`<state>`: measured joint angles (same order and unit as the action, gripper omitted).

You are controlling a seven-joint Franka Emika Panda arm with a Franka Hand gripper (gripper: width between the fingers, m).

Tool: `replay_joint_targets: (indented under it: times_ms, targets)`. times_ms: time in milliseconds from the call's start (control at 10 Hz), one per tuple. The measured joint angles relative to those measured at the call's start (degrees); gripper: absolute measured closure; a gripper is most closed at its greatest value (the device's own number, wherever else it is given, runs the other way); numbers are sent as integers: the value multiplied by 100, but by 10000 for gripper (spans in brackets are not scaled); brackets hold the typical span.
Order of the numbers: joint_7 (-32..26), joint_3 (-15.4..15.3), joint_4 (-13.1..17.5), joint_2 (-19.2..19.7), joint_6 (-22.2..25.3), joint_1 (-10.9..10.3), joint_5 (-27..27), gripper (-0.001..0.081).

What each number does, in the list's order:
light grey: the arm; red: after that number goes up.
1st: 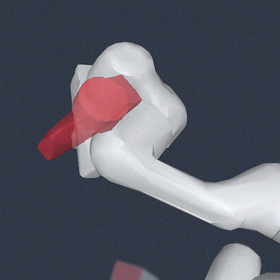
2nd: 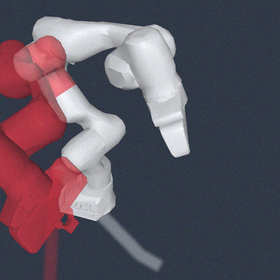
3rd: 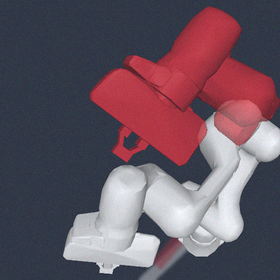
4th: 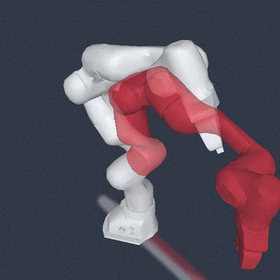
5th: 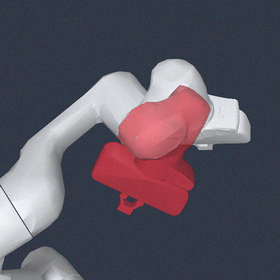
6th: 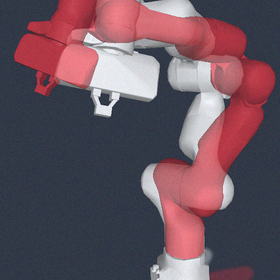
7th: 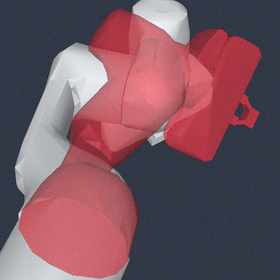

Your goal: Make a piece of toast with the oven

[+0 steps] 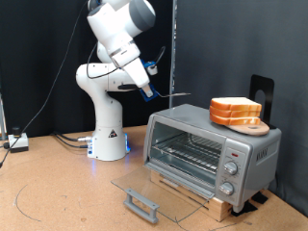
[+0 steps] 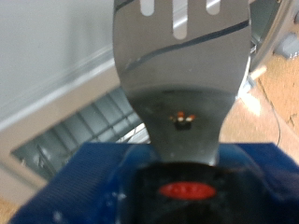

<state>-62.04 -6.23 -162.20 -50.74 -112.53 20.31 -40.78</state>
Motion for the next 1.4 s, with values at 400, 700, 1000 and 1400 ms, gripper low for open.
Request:
replay_joint_targets:
  times_ms: [400,700,1000,1400]
  targets:
    - [-175,240,70,7,198,165,111,411]
    - [793,-331,452,25,78,131,-172,411]
    - [1745,-998,1015,368,64,252,371,411]
    - [2052,-1268,1660,1152,187,422,845,411]
